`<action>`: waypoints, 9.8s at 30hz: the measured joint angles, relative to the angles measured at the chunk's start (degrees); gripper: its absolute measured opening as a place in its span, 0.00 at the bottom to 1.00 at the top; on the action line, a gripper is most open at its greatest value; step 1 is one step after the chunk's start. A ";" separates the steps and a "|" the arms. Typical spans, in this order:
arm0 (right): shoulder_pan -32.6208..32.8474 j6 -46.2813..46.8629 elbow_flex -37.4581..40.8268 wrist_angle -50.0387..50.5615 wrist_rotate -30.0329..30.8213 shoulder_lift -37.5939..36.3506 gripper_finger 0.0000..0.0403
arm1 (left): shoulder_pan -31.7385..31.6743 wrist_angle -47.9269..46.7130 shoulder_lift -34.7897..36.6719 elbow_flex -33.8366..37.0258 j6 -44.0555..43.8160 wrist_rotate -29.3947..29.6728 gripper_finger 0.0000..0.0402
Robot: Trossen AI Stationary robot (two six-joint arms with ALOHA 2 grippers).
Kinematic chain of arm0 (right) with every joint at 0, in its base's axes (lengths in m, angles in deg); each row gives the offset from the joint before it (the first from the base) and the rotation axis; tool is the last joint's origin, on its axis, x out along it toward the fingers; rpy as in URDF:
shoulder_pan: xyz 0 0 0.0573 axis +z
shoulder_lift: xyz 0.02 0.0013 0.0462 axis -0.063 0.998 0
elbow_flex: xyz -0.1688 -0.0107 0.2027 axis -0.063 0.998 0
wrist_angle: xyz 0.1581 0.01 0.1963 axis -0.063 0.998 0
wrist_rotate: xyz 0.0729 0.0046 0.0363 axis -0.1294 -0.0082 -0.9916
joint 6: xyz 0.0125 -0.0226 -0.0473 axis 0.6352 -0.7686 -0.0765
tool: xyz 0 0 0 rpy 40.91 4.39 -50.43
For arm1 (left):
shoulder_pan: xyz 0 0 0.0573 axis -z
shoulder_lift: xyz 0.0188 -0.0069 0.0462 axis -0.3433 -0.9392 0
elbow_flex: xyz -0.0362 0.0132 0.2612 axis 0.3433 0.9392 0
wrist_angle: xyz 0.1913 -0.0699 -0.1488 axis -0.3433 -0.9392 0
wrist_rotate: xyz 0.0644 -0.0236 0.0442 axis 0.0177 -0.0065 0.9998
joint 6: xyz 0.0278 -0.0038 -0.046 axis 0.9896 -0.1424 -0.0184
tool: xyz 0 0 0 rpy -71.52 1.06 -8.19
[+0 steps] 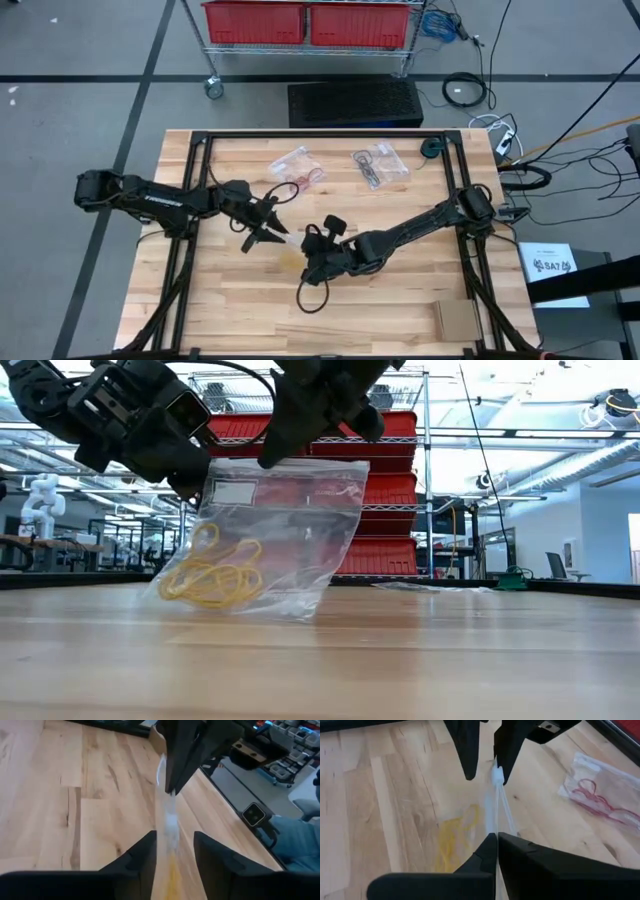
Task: Sort rubber bands
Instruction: Close the transparent zip bag, then close the zip bag, then put the zip bag on the table, then adjust the top left and bottom zip bags
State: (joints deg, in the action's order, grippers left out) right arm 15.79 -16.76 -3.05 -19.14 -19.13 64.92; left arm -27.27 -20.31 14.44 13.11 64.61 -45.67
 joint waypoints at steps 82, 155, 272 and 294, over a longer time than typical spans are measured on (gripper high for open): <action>-4.56 -2.11 -0.22 -5.18 -13.26 0.72 0.01 | 3.85 -0.66 0.26 -0.92 3.02 5.86 0.00; -5.53 3.72 -0.04 2.39 -17.03 -1.05 0.02 | 3.13 -0.81 0.28 -0.76 2.99 7.78 0.00; -14.71 -15.82 22.25 -4.09 -28.42 -2.29 0.00 | -16.10 -12.46 -23.31 -10.83 12.14 31.04 0.01; -14.40 -8.43 22.57 3.87 -21.12 -14.69 0.00 | -3.40 -25.50 -5.28 -9.95 3.85 35.92 0.00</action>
State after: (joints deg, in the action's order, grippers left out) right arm 1.38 -25.19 19.52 -15.27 -40.26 50.23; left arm -30.67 -45.81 9.17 3.17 68.46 -9.75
